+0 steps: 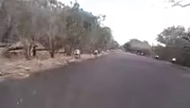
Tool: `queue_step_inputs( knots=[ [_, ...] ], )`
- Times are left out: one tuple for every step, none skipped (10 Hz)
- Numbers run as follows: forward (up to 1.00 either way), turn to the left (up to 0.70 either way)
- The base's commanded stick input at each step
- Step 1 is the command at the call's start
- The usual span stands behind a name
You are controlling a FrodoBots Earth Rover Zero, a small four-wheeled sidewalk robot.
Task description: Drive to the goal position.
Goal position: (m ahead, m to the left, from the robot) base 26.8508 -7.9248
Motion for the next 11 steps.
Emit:
queue_step_inputs(
  knots=[
    [0.70, 0.00],
    [0.70, 0.00],
    [0.70, 0.00],
    [0.70, 0.00],
    [0.70, 0.00],
    [0.70, 0.00],
    [0.70, -0.03],
    [0.70, -0.05],
    [0.70, 0.00],
    [0.70, 0.00],
    [0.70, 0.00]
  ],
)
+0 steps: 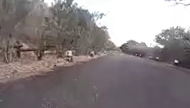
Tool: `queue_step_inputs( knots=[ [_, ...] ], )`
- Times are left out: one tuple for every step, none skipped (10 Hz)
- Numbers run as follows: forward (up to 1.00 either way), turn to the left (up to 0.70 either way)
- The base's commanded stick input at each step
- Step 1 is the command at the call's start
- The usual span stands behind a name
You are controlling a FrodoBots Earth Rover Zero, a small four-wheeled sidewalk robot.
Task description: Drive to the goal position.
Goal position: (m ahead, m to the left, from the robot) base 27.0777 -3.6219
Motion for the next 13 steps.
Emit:
queue_step_inputs(
  knots=[
    [0.70, 0.00],
    [0.70, 0.00],
    [0.70, 0.00],
    [0.70, 0.00],
    [0.70, 0.00],
    [0.70, 0.00],
    [0.70, 0.00],
    [0.70, 0.00],
    [0.70, 0.00],
    [0.70, 0.00],
    [0.70, 0.00],
    [0.70, 0.00],
    [0.70, 0.00]
  ],
)
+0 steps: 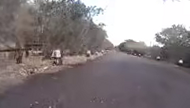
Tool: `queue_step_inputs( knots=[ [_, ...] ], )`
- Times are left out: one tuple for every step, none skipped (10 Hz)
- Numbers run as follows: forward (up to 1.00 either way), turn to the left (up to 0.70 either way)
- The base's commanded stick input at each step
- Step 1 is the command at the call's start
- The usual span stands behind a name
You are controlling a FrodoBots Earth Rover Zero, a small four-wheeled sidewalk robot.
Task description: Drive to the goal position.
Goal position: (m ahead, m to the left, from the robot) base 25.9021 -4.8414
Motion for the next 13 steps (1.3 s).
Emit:
queue_step_inputs(
  knots=[
    [0.70, 0.00],
    [0.70, 0.00],
    [0.70, 0.00],
    [0.70, 0.00],
    [0.70, 0.00],
    [0.70, 0.00],
    [0.70, -0.02],
    [0.70, -0.07],
    [0.70, -0.35],
    [0.70, -0.21],
    [0.70, -0.07],
    [0.70, 0.00],
    [0.70, 0.00]
  ],
)
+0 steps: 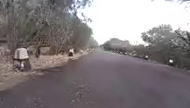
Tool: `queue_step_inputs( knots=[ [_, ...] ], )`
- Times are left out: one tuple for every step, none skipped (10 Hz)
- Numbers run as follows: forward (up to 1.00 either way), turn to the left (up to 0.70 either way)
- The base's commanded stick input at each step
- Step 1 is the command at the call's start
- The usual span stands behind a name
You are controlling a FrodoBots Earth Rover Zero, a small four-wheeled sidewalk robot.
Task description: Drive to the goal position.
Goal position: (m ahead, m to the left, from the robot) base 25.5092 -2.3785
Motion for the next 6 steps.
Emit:
queue_step_inputs(
  knots=[
    [0.70, 0.00],
    [0.70, 0.00],
    [0.70, 0.00],
    [0.70, 0.00],
    [0.70, 0.00],
    [0.70, 0.00]
  ],
)
